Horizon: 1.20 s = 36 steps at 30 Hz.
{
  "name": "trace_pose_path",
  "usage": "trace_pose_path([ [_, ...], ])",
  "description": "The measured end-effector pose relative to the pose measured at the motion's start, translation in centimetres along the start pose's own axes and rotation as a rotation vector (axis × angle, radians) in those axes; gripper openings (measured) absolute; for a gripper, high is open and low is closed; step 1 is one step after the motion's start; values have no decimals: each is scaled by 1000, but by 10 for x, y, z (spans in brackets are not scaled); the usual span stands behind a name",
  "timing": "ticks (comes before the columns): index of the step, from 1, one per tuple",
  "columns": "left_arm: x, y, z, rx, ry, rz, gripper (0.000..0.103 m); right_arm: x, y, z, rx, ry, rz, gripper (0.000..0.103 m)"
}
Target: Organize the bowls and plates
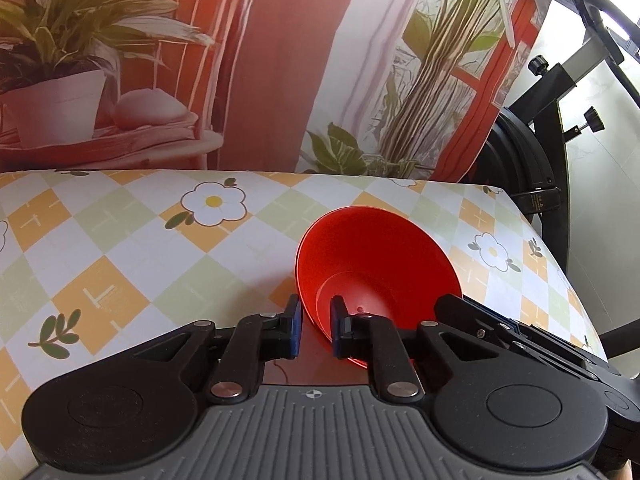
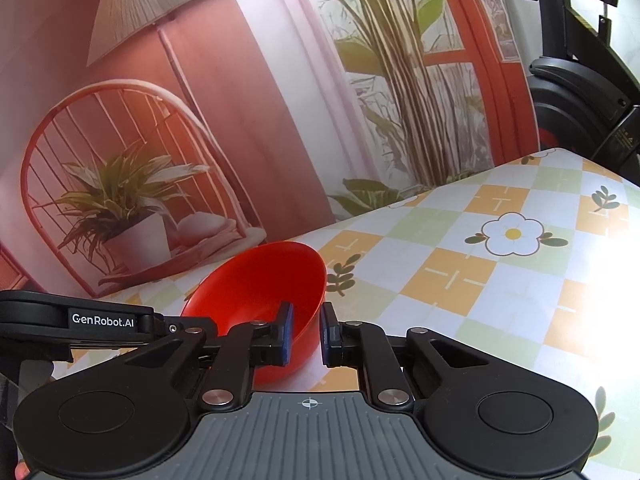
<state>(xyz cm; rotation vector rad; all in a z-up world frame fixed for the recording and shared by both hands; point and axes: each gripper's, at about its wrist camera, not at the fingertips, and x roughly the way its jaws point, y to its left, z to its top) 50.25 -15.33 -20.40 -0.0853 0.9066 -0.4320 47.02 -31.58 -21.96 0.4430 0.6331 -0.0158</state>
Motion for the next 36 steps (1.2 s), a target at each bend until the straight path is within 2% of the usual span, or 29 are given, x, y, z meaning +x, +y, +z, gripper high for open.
trace_pose_path([
  [7,-28,-9,-6,32,-30,-4,16,-21,4,1,22,-18,12,11],
  [16,-81,-24,-16,57,-77,3,16,-73,26,5,4,-70,21,11],
  [27,-138,-27,-50,34,-102,-1,16,-134,52,-11,-22,-92,46,11],
  [36,-163,-24,-90,-12,-87,-4,16,-167,63,-38,-31,-69,43,11],
])
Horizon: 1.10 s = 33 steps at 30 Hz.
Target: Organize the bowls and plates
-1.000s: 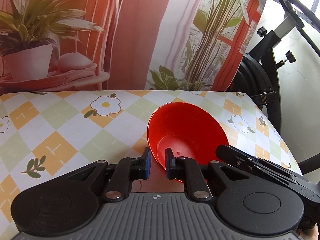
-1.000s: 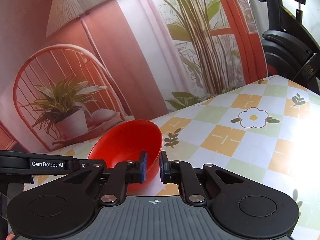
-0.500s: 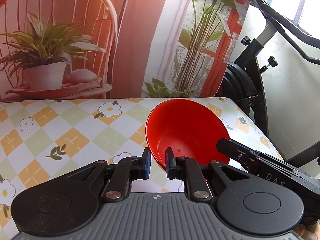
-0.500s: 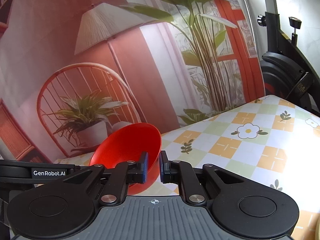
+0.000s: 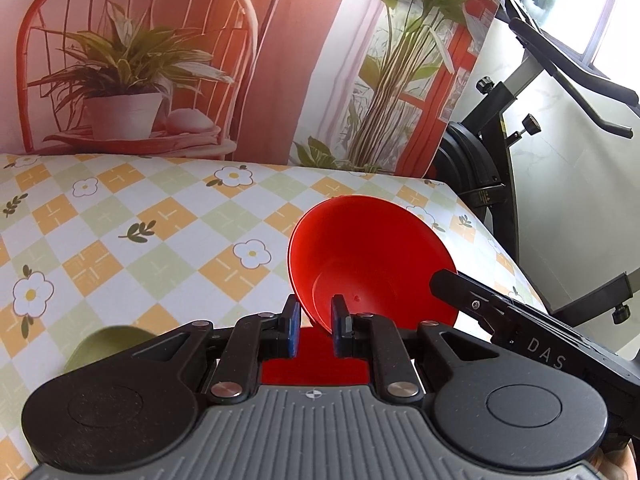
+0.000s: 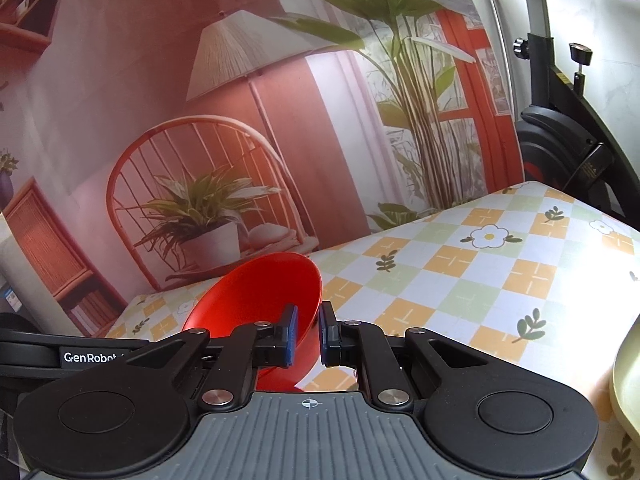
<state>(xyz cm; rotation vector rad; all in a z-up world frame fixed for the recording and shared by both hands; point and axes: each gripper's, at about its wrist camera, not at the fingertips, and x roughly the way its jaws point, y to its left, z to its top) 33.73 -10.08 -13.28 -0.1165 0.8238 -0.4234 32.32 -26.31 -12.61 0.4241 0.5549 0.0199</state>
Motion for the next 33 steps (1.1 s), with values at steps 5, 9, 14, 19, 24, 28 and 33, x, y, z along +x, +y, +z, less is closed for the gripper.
trace_pose_path([
  [5,-10,4,-18,-22,9,30,16,-9,9,-15,-23,31,8,11],
  [9,-16,9,-31,-60,19,41,16,-12,13,-27,-28,55,13,11],
  [14,-22,9,-44,-60,17,61,17,-12,13,-39,-30,81,12,11],
  [19,-20,9,-51,-51,31,84,17,-8,11,-47,-28,106,12,11],
  [24,-16,6,-54,-17,52,102,19,-3,10,-51,-33,127,2,11],
  [28,-12,6,-57,-5,62,111,20,-1,6,-56,-23,142,-3,11],
  [33,-10,4,-58,6,68,126,20,1,3,-58,-19,149,-1,11],
])
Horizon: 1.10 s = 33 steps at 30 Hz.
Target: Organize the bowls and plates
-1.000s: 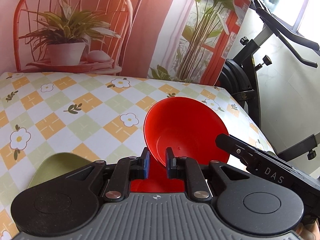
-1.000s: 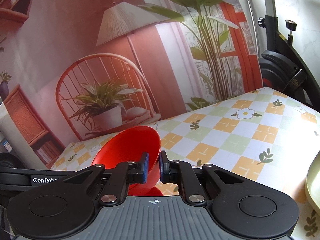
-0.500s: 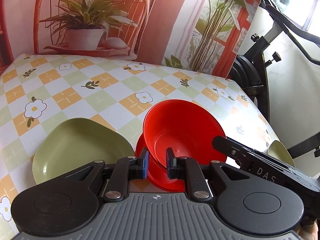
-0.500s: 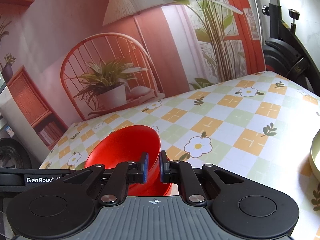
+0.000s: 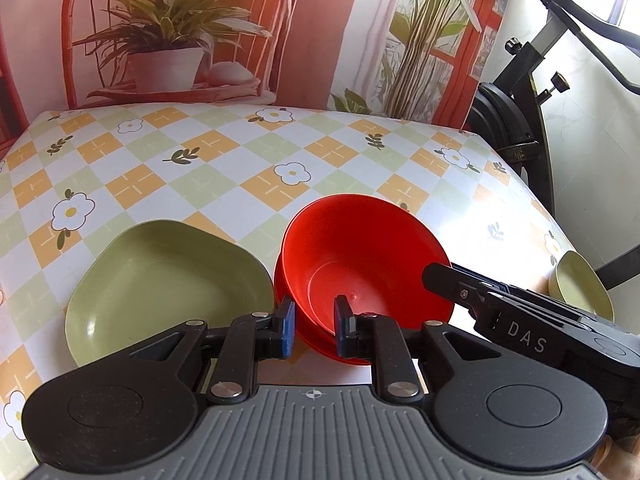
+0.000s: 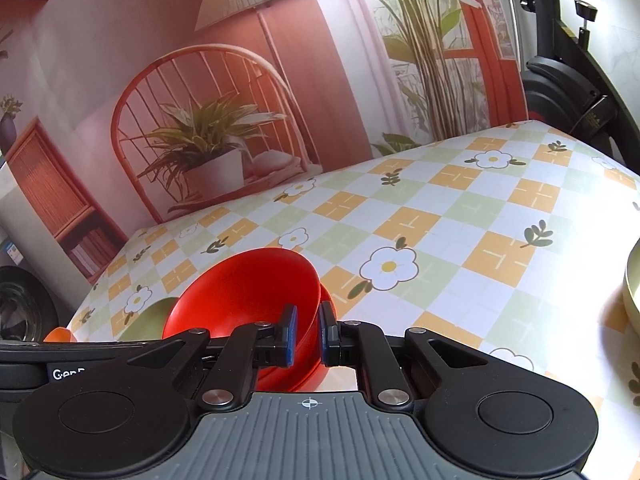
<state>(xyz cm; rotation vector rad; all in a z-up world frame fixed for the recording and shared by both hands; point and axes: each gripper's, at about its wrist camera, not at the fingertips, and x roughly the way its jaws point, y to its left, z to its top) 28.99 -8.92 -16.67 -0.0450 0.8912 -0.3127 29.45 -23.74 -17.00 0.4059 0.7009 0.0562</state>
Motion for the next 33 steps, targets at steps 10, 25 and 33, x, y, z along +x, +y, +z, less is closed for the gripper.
trace_pose_path([
  [10,3,-4,-2,19,5,25,22,2,-3,-2,17,14,13,11],
  [25,0,-4,-2,14,-23,92,25,-3,-15,-2,60,-8,35,12],
  [33,-10,-11,4,-1,-84,100,25,-17,-37,5,117,-84,28,12],
])
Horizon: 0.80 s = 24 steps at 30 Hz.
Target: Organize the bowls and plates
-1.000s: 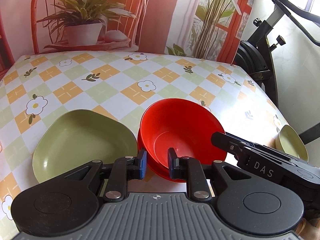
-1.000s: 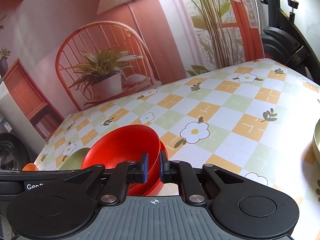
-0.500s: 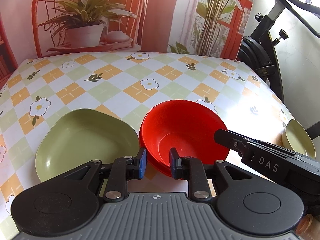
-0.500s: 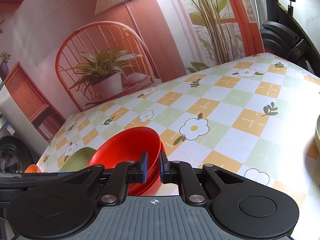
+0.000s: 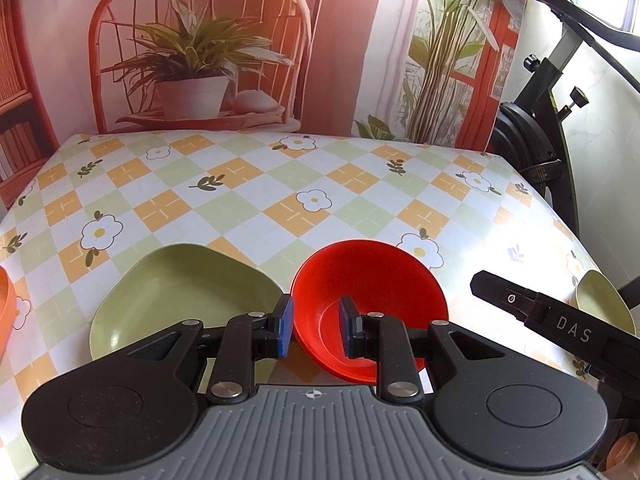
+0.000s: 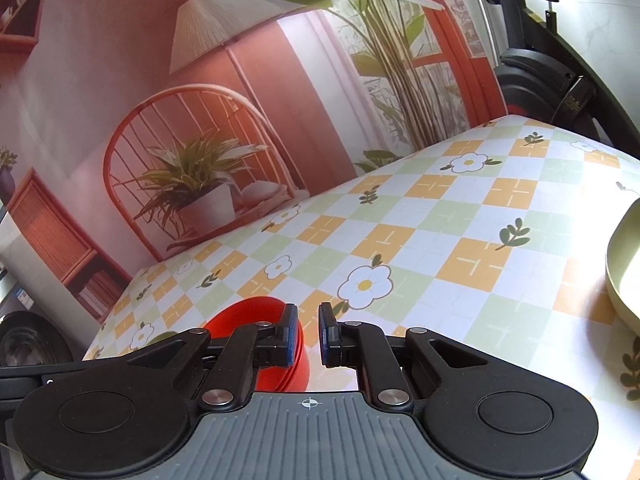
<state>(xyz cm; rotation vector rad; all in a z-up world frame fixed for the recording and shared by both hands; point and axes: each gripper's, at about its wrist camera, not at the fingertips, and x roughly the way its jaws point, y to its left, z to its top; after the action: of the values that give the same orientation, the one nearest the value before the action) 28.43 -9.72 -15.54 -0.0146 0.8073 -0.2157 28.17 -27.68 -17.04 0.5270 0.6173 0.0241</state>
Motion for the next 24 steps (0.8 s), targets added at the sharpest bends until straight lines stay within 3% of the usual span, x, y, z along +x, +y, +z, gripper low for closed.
trace_pose_path([
  [13,5,-35,9,46,-36,-68,26,-25,-42,19,27,-119,-107,12],
  [24,41,-122,23,107,-34,-296,26,-71,-103,41,-17,-223,-346,12],
])
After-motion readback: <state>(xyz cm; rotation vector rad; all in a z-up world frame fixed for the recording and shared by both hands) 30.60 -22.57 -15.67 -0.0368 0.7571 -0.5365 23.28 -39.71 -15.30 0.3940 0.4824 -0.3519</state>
